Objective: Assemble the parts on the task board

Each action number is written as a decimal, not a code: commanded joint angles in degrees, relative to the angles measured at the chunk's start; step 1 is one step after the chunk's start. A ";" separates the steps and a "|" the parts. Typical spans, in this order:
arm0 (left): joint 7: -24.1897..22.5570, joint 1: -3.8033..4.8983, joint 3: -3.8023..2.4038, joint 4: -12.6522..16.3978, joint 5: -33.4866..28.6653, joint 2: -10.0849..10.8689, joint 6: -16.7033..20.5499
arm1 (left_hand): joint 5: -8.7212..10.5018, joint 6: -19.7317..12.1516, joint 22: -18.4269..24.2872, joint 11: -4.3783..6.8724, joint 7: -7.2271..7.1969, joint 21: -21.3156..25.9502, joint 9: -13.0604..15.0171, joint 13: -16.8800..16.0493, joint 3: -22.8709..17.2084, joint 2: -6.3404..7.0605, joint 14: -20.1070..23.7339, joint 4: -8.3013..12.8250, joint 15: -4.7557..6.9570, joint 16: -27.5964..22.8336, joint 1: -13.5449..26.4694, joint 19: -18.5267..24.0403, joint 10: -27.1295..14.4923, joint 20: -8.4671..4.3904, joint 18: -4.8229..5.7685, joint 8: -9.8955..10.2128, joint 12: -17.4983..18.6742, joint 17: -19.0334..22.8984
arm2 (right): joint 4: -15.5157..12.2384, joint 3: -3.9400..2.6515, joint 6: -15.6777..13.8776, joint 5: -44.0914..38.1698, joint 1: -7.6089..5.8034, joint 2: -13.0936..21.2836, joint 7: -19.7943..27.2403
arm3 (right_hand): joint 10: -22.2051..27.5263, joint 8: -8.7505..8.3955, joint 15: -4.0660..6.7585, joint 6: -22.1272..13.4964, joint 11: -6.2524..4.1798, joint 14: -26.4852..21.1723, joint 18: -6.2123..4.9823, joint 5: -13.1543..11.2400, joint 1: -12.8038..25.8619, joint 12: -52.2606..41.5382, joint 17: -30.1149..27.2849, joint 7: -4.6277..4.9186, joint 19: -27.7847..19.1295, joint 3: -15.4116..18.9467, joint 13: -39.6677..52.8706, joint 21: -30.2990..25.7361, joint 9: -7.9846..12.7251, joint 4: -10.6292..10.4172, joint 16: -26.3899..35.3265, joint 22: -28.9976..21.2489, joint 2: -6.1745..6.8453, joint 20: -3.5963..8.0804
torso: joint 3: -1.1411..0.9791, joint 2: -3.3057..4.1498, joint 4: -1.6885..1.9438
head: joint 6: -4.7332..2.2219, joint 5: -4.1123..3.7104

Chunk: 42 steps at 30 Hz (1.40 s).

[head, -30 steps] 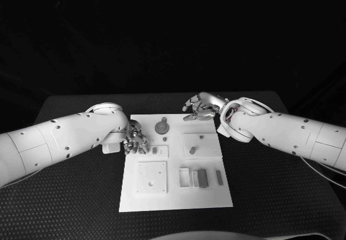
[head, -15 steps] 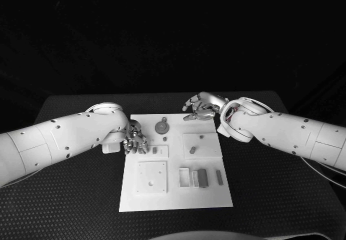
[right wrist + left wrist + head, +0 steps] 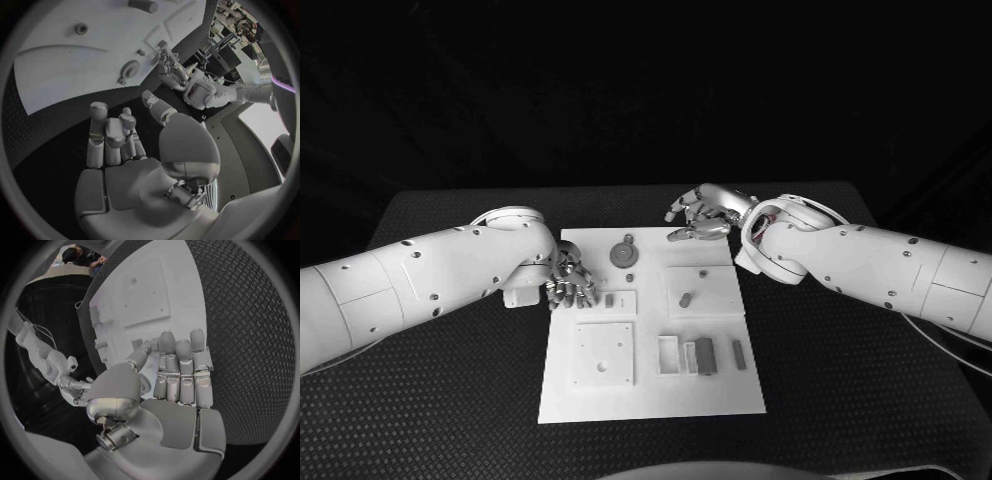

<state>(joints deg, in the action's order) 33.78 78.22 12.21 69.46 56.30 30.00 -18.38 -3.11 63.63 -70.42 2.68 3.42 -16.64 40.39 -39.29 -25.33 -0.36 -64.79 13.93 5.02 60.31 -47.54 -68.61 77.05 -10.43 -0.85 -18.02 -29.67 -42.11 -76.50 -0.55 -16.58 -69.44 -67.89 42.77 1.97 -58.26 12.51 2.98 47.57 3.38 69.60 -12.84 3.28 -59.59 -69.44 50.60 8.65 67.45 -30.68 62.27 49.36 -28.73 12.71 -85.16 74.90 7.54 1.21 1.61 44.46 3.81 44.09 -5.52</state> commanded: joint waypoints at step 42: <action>-6.86 0.71 -4.97 3.39 -3.94 5.87 22.00 | 0.28 -8.91 2.85 -4.78 4.17 8.82 -1.51 3.99 5.58 2.69 10.81 2.44 -3.71 -6.59 4.20 9.08 -11.56 3.27 0.85 4.28 7.34 4.93 | 0.46 -0.02 0.21 -0.01 0.02 0.27 0.44 | 0.39 0.07 0.04 -0.79 -0.13 -0.49 -2.16 0.14 0.20 -0.36 -0.10 1.11 0.04 0.05 -0.12 -0.44 0.10 -0.29 0.43 1.05 0.49 0.47 | -0.01 -0.08 0.09 | -0.76 -0.38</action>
<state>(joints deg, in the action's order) 31.48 78.74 7.28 72.21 54.02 35.62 -5.14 -2.98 55.35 -67.99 -1.54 7.28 -8.64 38.97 -35.81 -19.37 2.16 -55.11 16.47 1.87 54.68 -42.07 -60.66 66.87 -7.65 -0.84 -14.01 -23.25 -37.68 -76.06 -0.55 -16.59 -69.41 -67.89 43.01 2.01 -58.26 12.51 2.98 47.57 3.38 69.60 -12.84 3.28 -59.59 -69.44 50.56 8.66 67.58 -30.68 62.22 49.15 -28.68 12.72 -84.92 74.90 7.54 1.29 1.56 44.42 3.82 43.49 -5.80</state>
